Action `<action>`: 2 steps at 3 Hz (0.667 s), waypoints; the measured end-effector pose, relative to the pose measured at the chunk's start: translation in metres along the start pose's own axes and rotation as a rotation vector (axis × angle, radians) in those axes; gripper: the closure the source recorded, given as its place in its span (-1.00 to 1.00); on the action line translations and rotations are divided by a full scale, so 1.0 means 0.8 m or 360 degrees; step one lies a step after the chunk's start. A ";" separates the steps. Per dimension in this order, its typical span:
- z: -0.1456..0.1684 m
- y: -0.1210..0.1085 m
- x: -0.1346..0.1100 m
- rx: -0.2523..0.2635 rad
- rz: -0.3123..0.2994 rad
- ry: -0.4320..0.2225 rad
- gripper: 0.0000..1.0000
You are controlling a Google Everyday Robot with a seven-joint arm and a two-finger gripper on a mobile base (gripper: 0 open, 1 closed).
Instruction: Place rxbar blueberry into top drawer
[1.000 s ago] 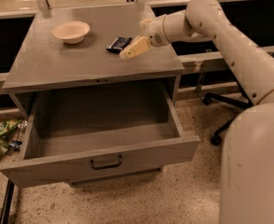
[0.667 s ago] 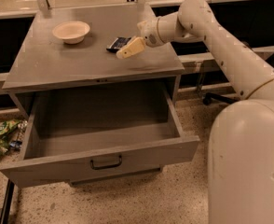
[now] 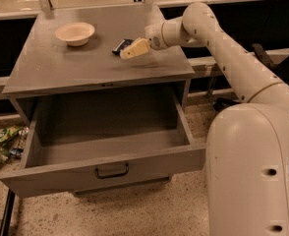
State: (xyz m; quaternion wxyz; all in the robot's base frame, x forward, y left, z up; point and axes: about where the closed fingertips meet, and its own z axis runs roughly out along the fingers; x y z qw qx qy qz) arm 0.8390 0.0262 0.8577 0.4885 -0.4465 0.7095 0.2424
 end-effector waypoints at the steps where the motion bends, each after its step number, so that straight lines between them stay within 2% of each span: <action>1: 0.016 -0.010 0.008 0.0013 0.0043 0.0012 -1.00; 2: 0.032 -0.015 0.011 0.0001 0.0077 0.0015 -1.00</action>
Offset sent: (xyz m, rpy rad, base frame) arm 0.0380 0.0088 -0.0185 0.0255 0.0590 -0.0330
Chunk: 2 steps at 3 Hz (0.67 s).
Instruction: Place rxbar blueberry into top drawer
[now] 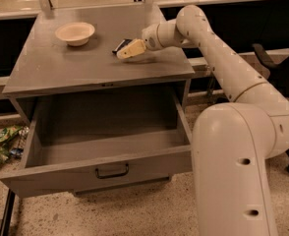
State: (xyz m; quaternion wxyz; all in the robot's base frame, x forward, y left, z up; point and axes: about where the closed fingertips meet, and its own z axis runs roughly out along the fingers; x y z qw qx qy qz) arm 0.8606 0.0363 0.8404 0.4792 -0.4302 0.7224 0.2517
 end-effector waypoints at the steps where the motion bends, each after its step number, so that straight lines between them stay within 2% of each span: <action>1: 0.016 0.002 -0.002 -0.0039 0.0018 -0.0013 -0.74; 2: 0.027 0.008 -0.006 -0.0084 0.0014 -0.0024 -0.27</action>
Offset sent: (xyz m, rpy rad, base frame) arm 0.0124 0.0250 0.0016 0.0365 0.0182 0.0683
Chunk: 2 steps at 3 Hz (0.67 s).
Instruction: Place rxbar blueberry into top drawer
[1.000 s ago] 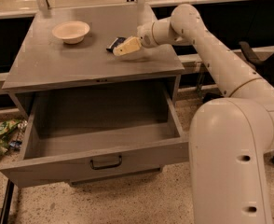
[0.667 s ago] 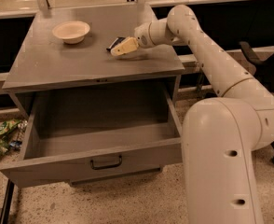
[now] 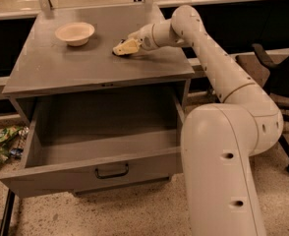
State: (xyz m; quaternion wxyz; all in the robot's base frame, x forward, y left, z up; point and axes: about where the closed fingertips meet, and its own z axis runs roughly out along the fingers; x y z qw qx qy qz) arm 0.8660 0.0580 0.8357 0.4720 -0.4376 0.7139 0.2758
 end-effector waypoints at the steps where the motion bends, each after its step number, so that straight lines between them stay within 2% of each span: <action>1: 0.002 0.010 0.012 -0.0061 -0.0013 0.0034 0.35; 2: -0.008 0.022 0.017 -0.0116 -0.0052 0.0037 0.81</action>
Offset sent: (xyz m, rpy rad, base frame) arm -0.0387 -0.0138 -0.0065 -0.0297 -0.0049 0.1195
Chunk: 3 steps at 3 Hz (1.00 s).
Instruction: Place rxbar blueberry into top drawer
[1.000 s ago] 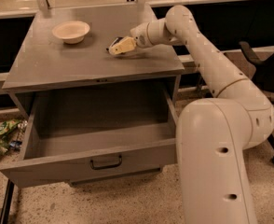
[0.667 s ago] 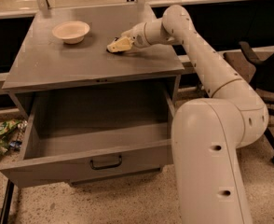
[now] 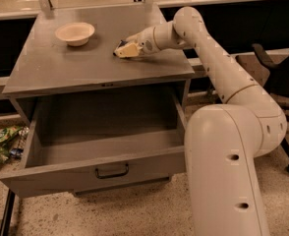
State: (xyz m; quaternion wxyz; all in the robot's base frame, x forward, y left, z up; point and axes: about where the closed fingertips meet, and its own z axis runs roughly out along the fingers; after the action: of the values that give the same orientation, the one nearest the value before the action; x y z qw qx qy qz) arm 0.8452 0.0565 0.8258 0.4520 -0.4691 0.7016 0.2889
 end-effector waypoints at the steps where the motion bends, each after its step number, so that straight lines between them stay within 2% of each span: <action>1: -0.045 0.054 -0.014 -0.0156 -0.0143 -0.0040 1.00; 2: -0.086 0.138 -0.036 -0.0360 -0.0334 -0.0113 1.00; 3: -0.083 0.158 -0.035 -0.0410 -0.0361 -0.0117 1.00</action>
Offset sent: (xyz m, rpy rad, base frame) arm -0.2275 -0.0040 0.0927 0.0545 -0.1939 0.4998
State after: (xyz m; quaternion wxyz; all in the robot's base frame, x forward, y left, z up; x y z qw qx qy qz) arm 0.7091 0.0624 0.8772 0.4432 -0.5884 0.5843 0.3405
